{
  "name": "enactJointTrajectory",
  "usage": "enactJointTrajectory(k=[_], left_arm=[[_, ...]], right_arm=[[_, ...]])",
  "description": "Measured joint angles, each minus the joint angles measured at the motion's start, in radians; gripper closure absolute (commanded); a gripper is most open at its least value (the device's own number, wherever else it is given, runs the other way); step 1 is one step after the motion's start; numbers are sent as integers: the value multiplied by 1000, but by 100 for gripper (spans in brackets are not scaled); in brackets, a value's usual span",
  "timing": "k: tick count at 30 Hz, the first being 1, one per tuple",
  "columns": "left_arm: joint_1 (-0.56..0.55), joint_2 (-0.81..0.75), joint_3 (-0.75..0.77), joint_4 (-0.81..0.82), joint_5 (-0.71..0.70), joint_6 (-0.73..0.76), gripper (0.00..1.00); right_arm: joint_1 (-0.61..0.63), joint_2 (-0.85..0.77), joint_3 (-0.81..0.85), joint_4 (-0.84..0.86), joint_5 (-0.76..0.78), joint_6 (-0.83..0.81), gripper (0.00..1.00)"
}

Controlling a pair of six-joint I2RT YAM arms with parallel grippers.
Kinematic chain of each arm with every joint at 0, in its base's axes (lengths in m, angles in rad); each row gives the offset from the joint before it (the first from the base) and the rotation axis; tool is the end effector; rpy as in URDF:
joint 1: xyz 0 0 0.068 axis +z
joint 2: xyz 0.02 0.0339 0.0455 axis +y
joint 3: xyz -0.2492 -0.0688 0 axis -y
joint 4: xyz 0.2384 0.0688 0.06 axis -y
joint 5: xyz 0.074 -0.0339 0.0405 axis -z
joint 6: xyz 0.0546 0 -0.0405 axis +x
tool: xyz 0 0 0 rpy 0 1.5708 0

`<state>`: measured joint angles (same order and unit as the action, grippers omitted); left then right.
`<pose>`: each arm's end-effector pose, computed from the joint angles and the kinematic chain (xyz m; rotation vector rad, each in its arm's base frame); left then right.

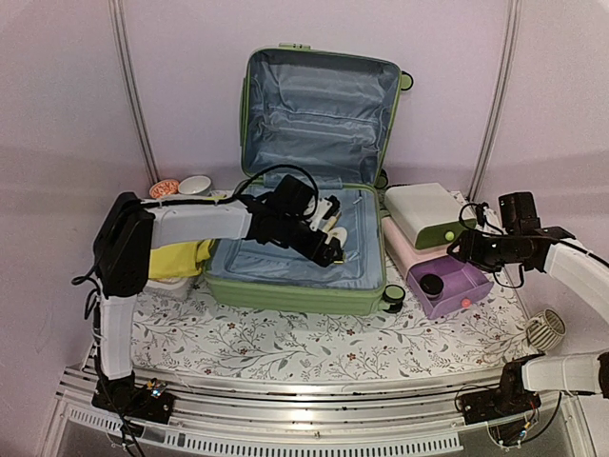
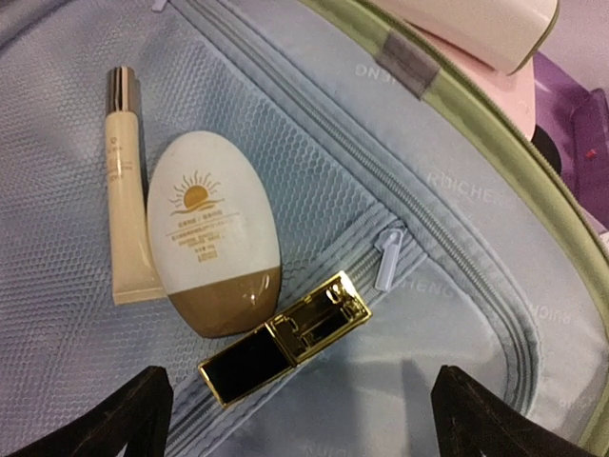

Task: Open, take out, and arrange the luggage
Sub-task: Place the makeup in the drawer, then pick up the makeup from the opened luggage.

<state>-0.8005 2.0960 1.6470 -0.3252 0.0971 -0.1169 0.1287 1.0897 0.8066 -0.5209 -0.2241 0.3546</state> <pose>0.3287 -0.3464 0.1900 0.8545 2.2548 -0.5542 0.2351 0.0427 0.2338 0.1625 2.4002 0.4945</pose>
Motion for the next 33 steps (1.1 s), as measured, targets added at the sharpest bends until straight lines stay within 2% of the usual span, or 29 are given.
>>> enactJointTrajectory(k=[4, 9, 14, 22, 33], left_arm=[[10, 40, 75, -85, 11, -19, 2], [32, 119, 204, -158, 25, -120, 2], [30, 132, 203, -184, 36, -259, 2], [20, 130, 161, -145, -21, -494, 2], [-11, 130, 143, -145, -108, -619, 2]], right_arm=[[0, 0, 0, 0, -16, 0, 39], [0, 0, 0, 2, -23, 0, 39], [0, 0, -6, 19, -40, 0, 39], [0, 1, -18, 39, -53, 0, 39], [0, 1, -43, 53, -62, 0, 39]])
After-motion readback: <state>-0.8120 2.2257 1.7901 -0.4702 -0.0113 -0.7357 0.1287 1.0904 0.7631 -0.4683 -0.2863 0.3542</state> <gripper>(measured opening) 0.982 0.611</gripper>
